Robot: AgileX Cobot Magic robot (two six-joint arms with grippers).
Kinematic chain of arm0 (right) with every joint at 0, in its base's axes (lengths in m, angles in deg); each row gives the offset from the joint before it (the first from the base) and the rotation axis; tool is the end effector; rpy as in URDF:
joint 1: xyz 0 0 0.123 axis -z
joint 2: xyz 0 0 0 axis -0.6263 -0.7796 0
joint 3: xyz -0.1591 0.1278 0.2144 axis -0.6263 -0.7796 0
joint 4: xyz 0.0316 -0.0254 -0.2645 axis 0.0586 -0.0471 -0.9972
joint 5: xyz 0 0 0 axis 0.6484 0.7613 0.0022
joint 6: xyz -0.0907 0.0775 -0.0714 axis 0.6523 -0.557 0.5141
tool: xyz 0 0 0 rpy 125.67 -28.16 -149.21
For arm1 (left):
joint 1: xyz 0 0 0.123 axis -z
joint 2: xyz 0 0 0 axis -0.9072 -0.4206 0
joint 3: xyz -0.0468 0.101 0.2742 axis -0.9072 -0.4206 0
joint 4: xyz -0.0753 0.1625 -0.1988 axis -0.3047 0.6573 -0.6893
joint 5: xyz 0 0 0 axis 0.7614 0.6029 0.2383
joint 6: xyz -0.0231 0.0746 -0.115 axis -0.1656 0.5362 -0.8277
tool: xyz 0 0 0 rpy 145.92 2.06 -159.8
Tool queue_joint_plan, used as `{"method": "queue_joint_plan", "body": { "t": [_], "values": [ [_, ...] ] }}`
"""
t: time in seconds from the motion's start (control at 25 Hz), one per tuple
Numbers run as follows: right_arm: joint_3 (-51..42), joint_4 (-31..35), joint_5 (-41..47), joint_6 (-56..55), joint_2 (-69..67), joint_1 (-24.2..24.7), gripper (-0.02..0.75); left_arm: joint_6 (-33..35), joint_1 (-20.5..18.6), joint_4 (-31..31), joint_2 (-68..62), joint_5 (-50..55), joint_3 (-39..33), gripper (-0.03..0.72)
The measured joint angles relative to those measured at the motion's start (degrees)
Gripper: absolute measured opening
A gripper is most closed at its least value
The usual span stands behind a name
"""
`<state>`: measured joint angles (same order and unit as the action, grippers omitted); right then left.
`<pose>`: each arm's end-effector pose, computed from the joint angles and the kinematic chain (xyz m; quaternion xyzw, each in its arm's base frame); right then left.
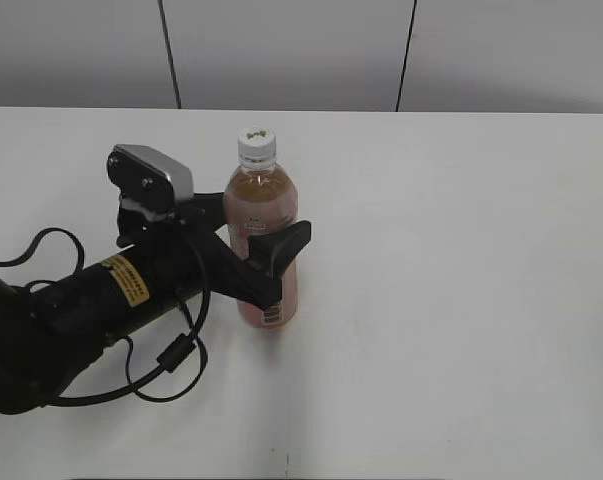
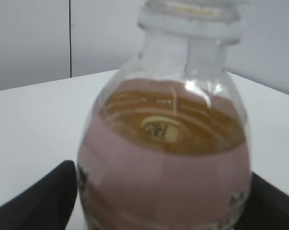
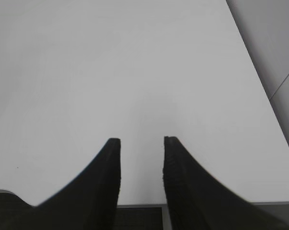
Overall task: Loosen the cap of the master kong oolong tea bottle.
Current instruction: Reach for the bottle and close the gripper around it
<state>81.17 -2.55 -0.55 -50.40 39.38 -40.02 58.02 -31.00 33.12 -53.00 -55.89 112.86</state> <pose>0.0362 -0.0011 0.2633 -0.0542 0.8552 -0.0296 0.5145 0.2872 -0.2323 0.1032 0.2574 0.7082 -0.3012 0.5843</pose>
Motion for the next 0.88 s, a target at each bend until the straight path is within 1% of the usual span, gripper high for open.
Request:
{"method": "queue_joint_plan", "body": {
  "t": [0.16,0.4,0.64,0.88],
  "values": [
    [0.0,0.0,0.0,0.0,0.0,0.0,0.242,-0.1,0.0,0.0,0.0,-0.1,0.8,0.543],
    [0.0,0.0,0.0,0.0,0.0,0.0,0.242,0.1,0.0,0.1,-0.5,-0.1,1.1,0.438],
    [0.0,0.0,0.0,0.0,0.0,0.0,0.242,0.3,0.0,-0.1,-0.5,0.0,1.1,0.433],
    [0.0,0.0,0.0,0.0,0.0,0.0,0.242,1.3,0.0,1.9,-0.5,0.2,1.1,0.433]
  ]
}}
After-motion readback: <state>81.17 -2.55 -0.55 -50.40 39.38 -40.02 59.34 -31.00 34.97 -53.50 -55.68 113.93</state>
